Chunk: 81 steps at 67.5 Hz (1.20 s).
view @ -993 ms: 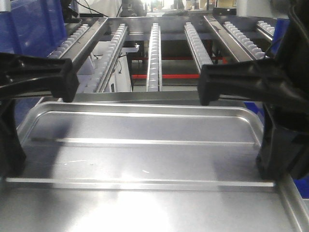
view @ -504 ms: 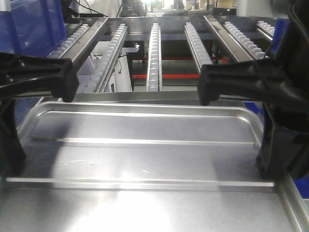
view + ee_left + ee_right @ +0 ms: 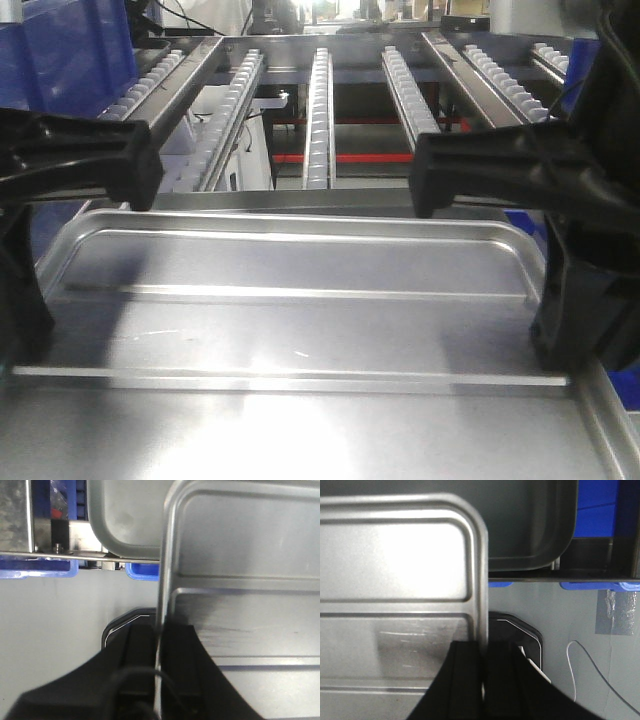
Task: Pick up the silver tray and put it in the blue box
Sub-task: 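Lift the silver tray with both grippers and pull it toward the robot, then hold the tray level in both grippers while the base drives to the blue bin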
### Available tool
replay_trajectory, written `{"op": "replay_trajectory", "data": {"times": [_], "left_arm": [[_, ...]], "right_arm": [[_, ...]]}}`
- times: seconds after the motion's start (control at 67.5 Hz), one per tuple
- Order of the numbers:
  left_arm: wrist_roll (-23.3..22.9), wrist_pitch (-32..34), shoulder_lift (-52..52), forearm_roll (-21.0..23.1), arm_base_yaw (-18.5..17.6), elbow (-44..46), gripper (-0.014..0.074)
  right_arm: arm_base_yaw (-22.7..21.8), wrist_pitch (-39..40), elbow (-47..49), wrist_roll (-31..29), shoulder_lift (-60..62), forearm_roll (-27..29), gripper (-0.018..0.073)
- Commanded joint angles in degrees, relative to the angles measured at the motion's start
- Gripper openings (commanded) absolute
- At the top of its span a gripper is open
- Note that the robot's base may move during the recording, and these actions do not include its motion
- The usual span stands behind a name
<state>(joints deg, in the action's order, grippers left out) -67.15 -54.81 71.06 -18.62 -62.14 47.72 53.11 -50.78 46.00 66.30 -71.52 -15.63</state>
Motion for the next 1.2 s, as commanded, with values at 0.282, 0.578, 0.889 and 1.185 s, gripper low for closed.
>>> {"op": "replay_trajectory", "data": {"times": [0.282, 0.578, 0.889, 1.185], "left_arm": [[-0.6, 0.1, -1.7, -1.6, -0.4, 1.4, -0.0008], [-0.6, 0.1, -1.7, -1.6, -0.4, 1.4, -0.0008], [-0.6, 0.1, -1.7, -1.6, -0.4, 1.4, -0.0008], [-0.6, 0.1, -1.7, -1.6, -0.4, 1.4, -0.0008]], "right_arm": [[0.0, 0.5, 1.3, -0.1, 1.7, -2.5, 0.0054], [0.0, 0.5, 1.3, -0.1, 1.7, -2.5, 0.0054], [0.0, 0.5, 1.3, -0.1, 1.7, -2.5, 0.0054], [0.0, 0.5, 1.3, -0.1, 1.7, -2.5, 0.0054]]}}
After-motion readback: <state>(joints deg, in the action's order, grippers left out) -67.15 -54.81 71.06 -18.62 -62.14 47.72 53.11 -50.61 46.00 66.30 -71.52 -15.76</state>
